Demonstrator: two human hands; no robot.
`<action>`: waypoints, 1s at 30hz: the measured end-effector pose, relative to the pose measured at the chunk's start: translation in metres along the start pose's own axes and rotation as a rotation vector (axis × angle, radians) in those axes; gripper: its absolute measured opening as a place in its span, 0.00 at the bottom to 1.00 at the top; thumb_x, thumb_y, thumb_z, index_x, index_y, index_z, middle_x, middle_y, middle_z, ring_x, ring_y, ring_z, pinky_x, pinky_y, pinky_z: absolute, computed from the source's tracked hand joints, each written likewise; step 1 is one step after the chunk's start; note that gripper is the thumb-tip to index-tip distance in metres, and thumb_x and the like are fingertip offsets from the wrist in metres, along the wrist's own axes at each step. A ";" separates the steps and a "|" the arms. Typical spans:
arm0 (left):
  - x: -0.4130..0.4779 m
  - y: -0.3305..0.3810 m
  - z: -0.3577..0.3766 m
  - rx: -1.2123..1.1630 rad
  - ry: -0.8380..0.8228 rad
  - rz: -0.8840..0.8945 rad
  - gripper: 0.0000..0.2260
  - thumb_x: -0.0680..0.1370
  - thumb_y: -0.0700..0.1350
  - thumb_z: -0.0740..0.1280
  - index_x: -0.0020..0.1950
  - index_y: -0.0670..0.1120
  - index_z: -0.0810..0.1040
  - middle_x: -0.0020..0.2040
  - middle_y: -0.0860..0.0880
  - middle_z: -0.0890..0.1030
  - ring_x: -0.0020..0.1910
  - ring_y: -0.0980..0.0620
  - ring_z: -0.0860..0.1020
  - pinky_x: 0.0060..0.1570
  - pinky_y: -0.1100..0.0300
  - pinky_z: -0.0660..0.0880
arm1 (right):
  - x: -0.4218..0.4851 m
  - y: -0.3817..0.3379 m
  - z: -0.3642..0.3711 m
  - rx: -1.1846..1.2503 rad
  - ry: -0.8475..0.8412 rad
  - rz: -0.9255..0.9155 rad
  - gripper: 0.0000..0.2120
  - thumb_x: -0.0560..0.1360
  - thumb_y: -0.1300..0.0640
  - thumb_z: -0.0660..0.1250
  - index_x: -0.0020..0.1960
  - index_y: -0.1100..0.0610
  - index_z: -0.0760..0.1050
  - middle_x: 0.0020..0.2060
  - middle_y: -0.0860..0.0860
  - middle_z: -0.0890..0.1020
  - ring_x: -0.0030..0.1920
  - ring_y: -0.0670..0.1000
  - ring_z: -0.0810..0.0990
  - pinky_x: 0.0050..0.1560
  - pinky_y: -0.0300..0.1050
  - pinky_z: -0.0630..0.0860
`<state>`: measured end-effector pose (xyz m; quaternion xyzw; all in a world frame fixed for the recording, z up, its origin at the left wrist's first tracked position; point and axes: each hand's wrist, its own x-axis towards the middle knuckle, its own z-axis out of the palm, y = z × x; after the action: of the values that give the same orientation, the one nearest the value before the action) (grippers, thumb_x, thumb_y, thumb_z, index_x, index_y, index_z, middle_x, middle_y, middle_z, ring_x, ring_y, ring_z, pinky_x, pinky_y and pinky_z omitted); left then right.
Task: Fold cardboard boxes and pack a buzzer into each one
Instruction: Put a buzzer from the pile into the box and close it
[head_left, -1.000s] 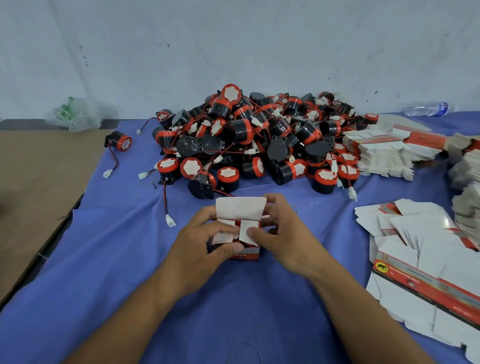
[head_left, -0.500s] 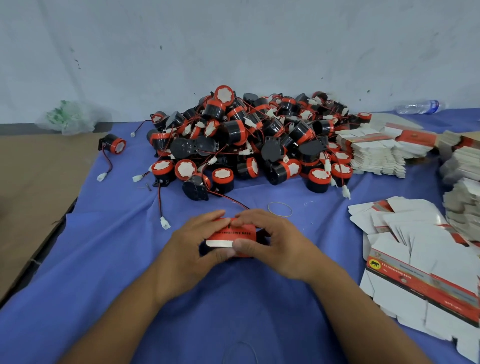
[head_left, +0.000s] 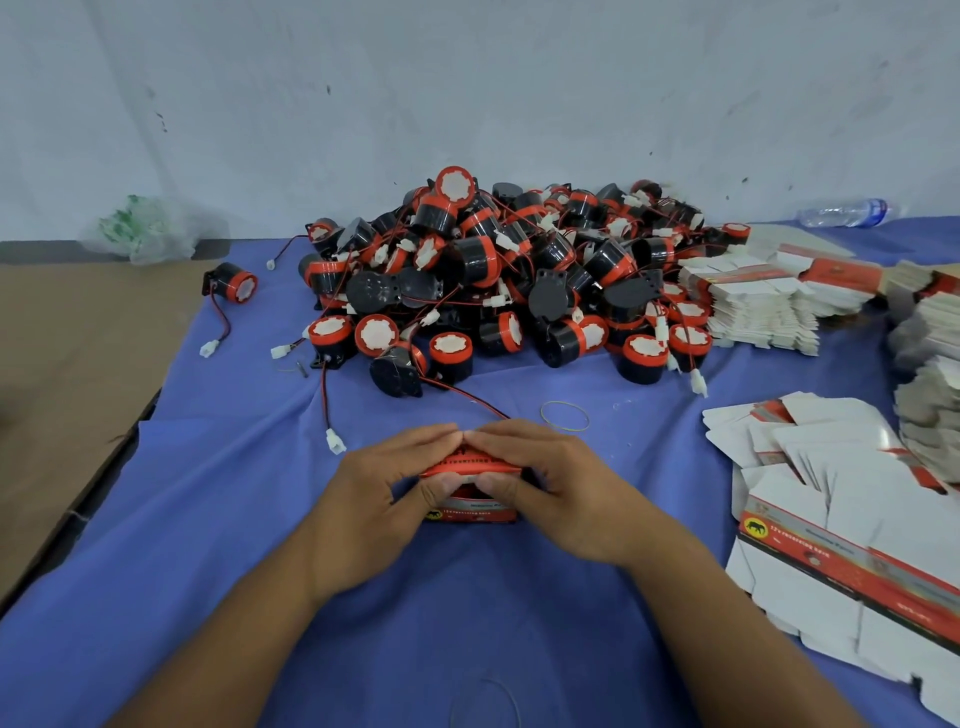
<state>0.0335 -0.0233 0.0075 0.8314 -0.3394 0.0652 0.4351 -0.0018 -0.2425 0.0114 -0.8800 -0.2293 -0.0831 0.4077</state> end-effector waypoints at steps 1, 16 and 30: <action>-0.001 -0.001 -0.001 0.001 -0.031 -0.011 0.21 0.77 0.50 0.65 0.69 0.47 0.75 0.69 0.56 0.74 0.68 0.66 0.69 0.68 0.67 0.67 | -0.001 0.001 0.001 -0.011 -0.028 0.038 0.20 0.83 0.51 0.63 0.73 0.54 0.72 0.68 0.45 0.74 0.69 0.45 0.72 0.68 0.48 0.71; 0.000 0.000 0.000 0.211 -0.061 0.109 0.18 0.78 0.49 0.65 0.68 0.48 0.76 0.71 0.54 0.71 0.74 0.53 0.65 0.74 0.64 0.59 | -0.005 -0.009 0.010 -0.277 0.190 -0.108 0.13 0.81 0.58 0.66 0.63 0.62 0.81 0.63 0.53 0.81 0.60 0.55 0.81 0.66 0.52 0.74; 0.001 0.002 0.008 0.145 0.210 0.103 0.13 0.76 0.44 0.69 0.59 0.42 0.80 0.63 0.51 0.77 0.60 0.61 0.75 0.60 0.72 0.70 | -0.013 -0.011 0.000 -0.053 0.175 0.040 0.17 0.76 0.56 0.73 0.64 0.51 0.79 0.64 0.48 0.73 0.59 0.47 0.76 0.58 0.35 0.72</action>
<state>0.0316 -0.0301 0.0040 0.8306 -0.3289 0.1984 0.4032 -0.0181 -0.2409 0.0144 -0.8842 -0.1731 -0.1574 0.4043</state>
